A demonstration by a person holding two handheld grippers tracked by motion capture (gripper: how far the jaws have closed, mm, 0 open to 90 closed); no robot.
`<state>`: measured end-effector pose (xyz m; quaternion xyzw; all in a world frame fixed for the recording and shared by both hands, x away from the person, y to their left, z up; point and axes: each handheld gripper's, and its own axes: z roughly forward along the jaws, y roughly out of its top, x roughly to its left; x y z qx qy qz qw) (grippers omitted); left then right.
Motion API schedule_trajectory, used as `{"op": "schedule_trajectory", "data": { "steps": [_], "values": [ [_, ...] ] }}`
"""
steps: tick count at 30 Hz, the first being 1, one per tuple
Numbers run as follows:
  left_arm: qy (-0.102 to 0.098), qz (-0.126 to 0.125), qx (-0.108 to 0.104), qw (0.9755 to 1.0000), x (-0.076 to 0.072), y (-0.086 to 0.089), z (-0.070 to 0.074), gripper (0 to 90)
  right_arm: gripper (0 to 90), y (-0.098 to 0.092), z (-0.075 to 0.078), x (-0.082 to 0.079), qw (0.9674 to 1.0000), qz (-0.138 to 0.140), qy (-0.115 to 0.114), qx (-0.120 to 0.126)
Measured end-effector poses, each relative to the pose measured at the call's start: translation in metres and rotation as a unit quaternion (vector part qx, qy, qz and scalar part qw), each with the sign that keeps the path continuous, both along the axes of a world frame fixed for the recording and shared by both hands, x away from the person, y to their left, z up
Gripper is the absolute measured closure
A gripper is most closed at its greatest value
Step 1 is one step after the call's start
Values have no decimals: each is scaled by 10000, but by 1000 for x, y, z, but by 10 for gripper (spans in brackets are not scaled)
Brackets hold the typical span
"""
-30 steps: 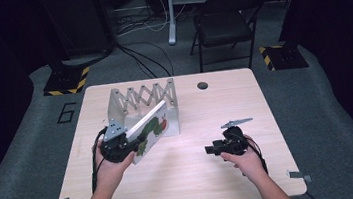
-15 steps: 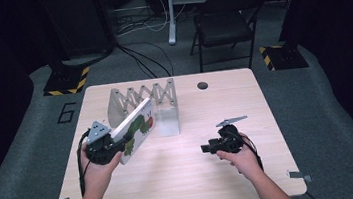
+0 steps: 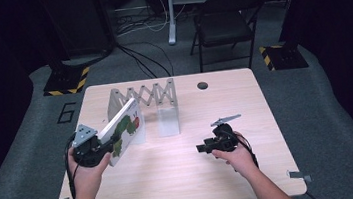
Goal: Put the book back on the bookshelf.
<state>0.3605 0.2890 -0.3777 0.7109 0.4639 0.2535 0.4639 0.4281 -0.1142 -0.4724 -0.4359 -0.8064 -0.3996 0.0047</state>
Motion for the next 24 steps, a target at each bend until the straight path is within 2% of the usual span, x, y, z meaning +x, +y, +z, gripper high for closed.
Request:
{"op": "schedule_trajectory", "data": {
  "steps": [5,11,15,24],
  "values": [
    [-1,169,-11,9999,1,3,-4,756,490,0,0,0,10000,-20,19,6],
    [-32,358,56,9993,4,0,-11,756,490,-1,0,1,10000,-43,5,8],
    [-49,484,197,9986,6,-4,-15,756,490,0,0,0,10000,-49,33,15],
    [-129,749,241,9968,16,-6,-24,757,490,-3,0,1,10000,-66,6,25]
  ]
}}
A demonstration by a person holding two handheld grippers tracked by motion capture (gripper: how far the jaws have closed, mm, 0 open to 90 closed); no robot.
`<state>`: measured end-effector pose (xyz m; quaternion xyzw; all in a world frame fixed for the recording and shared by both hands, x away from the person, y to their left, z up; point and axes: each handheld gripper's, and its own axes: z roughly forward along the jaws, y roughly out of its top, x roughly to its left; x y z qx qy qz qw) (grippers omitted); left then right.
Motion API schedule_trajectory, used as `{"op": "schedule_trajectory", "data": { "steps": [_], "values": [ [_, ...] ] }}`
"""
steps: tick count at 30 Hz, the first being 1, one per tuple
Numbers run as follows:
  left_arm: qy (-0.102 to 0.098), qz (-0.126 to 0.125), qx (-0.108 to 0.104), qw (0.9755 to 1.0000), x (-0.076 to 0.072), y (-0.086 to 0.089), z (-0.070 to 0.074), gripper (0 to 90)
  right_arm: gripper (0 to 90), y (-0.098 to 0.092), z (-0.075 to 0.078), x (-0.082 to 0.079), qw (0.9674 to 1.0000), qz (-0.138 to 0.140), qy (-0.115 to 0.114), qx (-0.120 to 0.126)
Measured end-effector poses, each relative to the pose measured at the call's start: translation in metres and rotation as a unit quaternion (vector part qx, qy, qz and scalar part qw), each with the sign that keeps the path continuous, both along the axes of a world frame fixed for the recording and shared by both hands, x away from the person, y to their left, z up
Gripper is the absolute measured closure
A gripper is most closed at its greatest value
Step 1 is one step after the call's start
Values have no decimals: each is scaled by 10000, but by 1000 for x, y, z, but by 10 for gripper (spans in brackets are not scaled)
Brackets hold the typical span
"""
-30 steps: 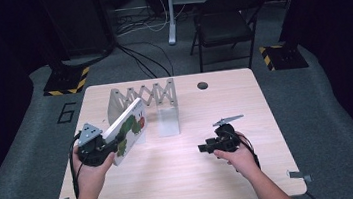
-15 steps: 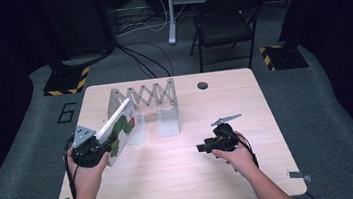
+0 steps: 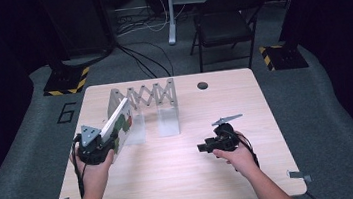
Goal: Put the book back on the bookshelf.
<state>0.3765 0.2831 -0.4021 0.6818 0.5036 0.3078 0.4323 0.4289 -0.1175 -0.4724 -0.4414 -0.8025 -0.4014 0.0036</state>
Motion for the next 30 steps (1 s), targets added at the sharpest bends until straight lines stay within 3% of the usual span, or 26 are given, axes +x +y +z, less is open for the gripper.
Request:
{"op": "schedule_trajectory", "data": {
  "steps": [14,30],
  "values": [
    [-24,69,-98,9999,14,-1,-10,756,489,-2,-1,-3,10000,-45,22,-22],
    [15,194,-52,9998,30,-7,-28,756,489,-11,-1,-9,9999,-122,-10,-12]
  ]
}}
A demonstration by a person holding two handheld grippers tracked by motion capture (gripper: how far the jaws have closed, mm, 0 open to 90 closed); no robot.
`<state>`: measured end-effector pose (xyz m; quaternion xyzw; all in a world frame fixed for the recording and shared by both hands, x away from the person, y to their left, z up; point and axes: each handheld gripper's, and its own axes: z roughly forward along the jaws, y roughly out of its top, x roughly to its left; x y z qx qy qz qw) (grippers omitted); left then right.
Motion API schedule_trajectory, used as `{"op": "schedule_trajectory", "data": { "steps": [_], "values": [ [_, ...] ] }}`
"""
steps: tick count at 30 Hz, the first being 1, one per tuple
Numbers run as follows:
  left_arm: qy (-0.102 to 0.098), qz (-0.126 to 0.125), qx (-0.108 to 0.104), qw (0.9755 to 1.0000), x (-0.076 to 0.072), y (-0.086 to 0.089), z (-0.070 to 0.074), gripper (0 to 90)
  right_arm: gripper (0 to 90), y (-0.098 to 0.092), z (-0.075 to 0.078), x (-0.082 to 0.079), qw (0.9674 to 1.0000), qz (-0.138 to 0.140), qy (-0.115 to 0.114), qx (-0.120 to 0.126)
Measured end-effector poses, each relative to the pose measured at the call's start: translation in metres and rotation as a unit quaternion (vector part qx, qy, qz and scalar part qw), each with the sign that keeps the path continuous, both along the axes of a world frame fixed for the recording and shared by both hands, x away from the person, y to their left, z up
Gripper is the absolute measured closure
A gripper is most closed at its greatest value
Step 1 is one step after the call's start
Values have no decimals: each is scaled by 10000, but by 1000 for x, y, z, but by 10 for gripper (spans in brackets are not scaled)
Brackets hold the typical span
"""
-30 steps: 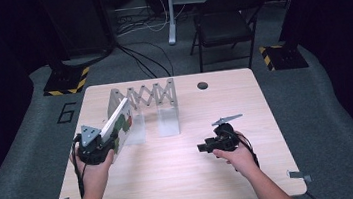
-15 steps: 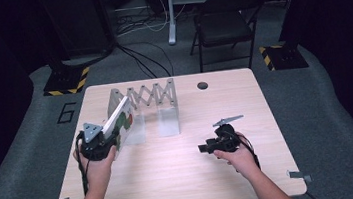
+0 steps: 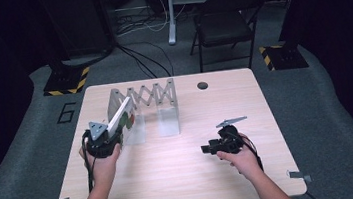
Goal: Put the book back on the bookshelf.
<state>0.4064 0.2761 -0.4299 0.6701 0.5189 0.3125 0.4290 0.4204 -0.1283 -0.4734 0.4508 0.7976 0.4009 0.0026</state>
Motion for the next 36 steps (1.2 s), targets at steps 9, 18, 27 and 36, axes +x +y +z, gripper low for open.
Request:
{"op": "schedule_trajectory", "data": {
  "steps": [9,18,27,36],
  "values": [
    [72,76,31,9999,8,-1,-12,757,488,1,-1,-1,10000,-14,33,13],
    [109,46,132,9998,15,-8,-21,756,488,-5,0,-5,10000,-85,16,24],
    [132,127,80,9998,22,-8,-27,754,488,-8,0,-7,9999,-144,11,29],
    [271,166,85,9995,28,-8,-33,751,486,-8,0,-8,9999,-128,18,2]
  ]
}}
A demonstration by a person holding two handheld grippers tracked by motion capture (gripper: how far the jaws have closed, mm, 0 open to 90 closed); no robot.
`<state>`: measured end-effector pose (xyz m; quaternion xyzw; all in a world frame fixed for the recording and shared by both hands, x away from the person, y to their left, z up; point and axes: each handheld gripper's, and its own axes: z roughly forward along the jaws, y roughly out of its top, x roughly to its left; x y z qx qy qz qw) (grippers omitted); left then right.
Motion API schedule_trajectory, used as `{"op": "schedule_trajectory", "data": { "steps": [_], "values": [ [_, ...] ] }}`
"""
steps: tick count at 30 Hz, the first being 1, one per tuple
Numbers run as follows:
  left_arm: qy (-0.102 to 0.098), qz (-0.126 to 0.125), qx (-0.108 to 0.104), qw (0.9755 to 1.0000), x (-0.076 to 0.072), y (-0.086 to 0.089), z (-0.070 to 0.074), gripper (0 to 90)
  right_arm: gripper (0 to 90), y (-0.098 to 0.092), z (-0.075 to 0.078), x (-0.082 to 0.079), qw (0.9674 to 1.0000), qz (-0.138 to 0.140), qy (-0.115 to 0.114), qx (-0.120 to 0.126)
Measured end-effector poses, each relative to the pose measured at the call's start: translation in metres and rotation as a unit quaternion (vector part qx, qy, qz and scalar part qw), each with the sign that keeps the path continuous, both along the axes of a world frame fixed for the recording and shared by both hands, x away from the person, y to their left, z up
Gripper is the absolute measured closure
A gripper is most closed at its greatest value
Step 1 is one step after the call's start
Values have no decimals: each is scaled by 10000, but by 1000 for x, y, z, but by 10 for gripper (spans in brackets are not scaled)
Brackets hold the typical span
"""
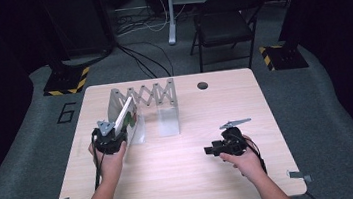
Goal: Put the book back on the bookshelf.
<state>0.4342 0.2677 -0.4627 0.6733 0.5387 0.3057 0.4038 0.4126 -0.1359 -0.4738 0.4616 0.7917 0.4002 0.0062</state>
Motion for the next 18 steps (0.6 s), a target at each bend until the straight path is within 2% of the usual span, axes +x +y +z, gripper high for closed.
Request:
{"op": "schedule_trajectory", "data": {
  "steps": [5,6,7,9,10,14,18],
  "values": [
    [112,10,52,9999,2,-2,-4,747,486,-1,0,0,10000,18,-36,1],
    [193,-13,116,9997,3,-2,-5,744,486,-1,0,0,10000,16,-32,4],
    [157,14,81,9998,4,-3,-7,742,486,-1,0,0,10000,18,-35,5],
    [272,-46,172,9995,3,-2,-8,739,486,-1,0,0,10000,21,-36,0],
    [220,-24,162,9996,4,-3,-9,737,486,-1,0,0,10000,21,-37,-3],
    [259,-39,164,9995,4,-2,-8,727,486,-1,0,0,10000,5,-39,22],
    [193,-56,133,9997,3,-2,-8,706,486,-1,0,0,10000,11,-50,15]
  ]
}}
